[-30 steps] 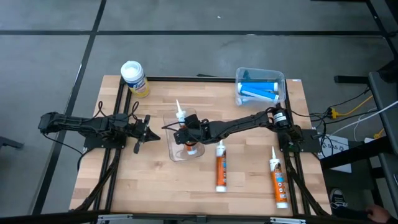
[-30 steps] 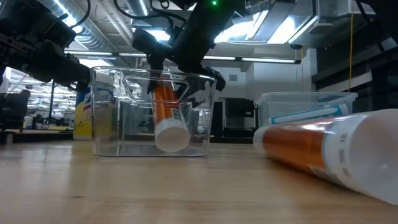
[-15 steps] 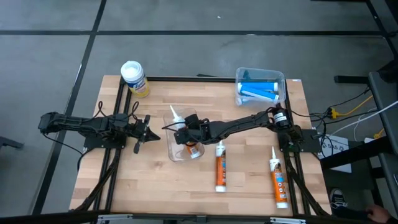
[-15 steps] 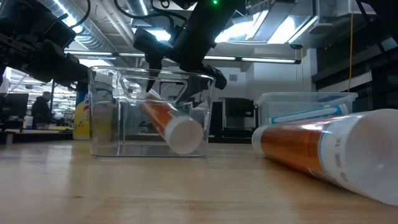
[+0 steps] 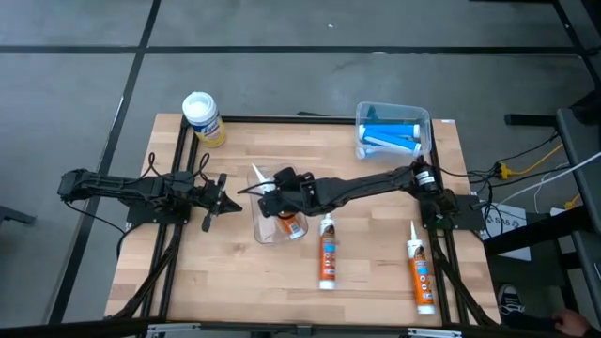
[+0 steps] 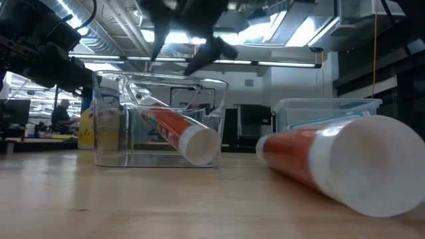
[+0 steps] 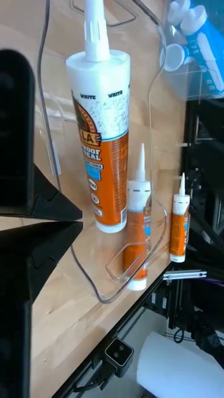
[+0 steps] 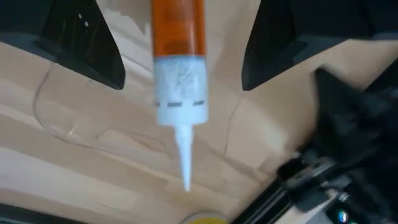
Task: Pick & place silicon tubes, Sealant and Lysol wipes
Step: Put the top orange sealant into the transparent bin
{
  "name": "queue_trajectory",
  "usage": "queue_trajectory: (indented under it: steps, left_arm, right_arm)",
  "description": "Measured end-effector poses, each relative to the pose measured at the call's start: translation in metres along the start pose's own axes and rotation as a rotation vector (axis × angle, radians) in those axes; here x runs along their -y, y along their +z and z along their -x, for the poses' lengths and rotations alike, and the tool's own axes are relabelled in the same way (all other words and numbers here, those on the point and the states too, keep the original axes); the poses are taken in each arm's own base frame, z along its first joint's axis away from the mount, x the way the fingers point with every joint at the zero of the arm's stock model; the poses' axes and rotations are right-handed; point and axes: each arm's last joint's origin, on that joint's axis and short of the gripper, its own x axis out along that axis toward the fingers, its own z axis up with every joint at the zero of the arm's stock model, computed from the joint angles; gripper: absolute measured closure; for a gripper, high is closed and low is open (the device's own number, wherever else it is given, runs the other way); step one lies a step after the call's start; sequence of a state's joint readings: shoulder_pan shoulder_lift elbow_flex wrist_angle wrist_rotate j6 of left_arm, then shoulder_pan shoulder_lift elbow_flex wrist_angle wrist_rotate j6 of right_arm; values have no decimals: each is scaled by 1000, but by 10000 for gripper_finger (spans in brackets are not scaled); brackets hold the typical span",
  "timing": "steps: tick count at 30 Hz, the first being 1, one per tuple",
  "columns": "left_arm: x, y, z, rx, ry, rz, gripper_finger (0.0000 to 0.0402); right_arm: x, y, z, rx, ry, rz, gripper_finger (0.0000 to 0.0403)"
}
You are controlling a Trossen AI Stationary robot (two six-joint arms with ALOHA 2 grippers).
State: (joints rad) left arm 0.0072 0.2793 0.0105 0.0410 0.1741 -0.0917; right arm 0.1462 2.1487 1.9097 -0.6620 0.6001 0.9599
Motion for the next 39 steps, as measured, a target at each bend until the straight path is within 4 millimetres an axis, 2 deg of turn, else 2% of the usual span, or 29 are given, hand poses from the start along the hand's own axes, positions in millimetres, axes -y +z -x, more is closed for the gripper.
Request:
queue_trajectory:
  steps: [5, 9, 14, 19, 30, 39]
  left_arm:
    - [0, 0, 0, 0, 0, 0, 392]
    - [0, 0, 0, 0, 0, 0, 389]
    - [0, 0, 0, 0, 0, 0, 392]
    - [0, 0, 0, 0, 0, 0, 393]
    - [0, 0, 0, 0, 0, 0, 394]
    - [0, 0, 0, 0, 0, 0, 390]
  right_arm:
    - [-9, 0, 38, -119, -30, 38, 79]
    - [-12, -14, 62, -217, -59, 19, 79]
    - [-15, -35, 79, -341, -79, -42, 79]
    - [-15, -53, 85, -425, -113, -98, 79]
    - [-15, -66, 96, -529, -156, -191, 79]
    - [-19, -97, 88, -596, -181, -245, 79]
